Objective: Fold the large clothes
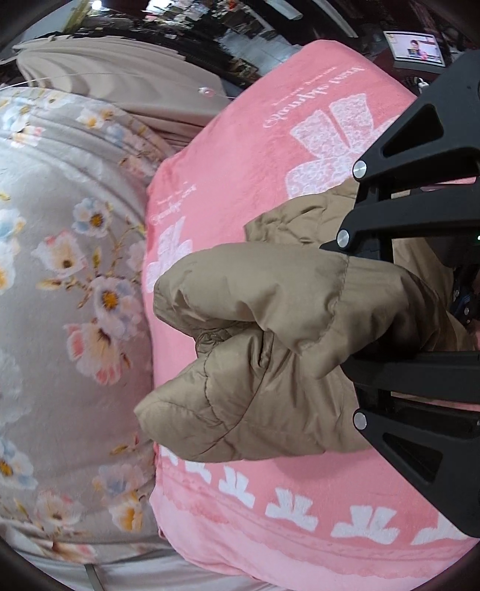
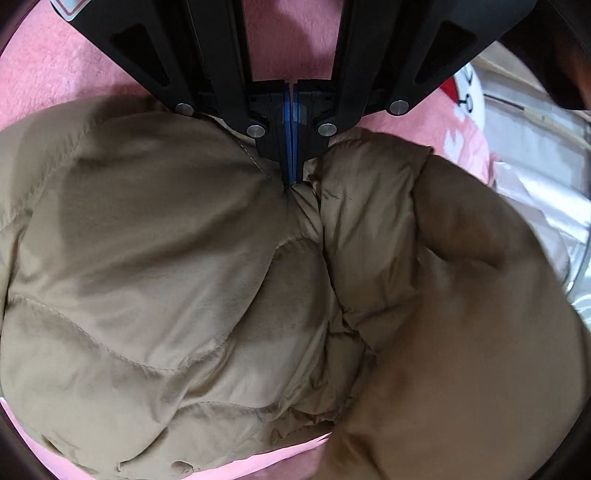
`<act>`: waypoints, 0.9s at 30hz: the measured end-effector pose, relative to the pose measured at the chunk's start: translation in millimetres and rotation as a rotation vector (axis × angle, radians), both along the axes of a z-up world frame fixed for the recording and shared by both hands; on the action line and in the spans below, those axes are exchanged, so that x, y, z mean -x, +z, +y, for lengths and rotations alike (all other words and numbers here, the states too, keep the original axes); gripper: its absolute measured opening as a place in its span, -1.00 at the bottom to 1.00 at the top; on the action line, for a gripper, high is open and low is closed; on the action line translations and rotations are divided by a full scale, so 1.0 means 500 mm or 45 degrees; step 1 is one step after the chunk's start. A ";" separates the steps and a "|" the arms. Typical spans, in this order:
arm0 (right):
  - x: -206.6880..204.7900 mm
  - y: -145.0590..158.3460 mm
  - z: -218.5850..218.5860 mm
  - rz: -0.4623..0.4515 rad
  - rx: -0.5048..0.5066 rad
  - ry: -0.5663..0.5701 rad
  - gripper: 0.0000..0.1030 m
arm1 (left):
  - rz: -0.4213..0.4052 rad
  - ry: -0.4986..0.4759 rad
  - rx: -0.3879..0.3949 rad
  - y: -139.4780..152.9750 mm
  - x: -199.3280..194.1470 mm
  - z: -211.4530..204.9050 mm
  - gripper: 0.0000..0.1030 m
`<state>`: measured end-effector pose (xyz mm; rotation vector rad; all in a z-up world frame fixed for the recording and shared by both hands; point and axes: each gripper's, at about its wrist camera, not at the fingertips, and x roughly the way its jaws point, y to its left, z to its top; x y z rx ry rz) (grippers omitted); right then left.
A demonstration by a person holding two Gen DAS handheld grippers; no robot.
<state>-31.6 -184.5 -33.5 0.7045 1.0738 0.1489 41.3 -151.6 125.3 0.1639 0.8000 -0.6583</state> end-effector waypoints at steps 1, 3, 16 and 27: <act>0.011 0.007 -0.012 0.001 -0.031 -0.018 -0.98 | 0.008 -0.007 -0.014 -0.007 0.003 -0.007 -0.69; 0.037 0.028 -0.045 -0.017 -0.018 -0.063 -0.98 | 0.028 -0.019 -0.047 -0.028 0.008 -0.029 -0.69; 0.170 0.132 -0.224 0.016 0.412 -0.439 -0.97 | 0.069 -0.145 -0.311 -0.167 0.080 -0.160 -0.02; 0.064 0.325 -0.222 -0.318 0.521 -0.390 -0.10 | -0.091 0.193 -0.059 0.054 0.055 0.069 0.78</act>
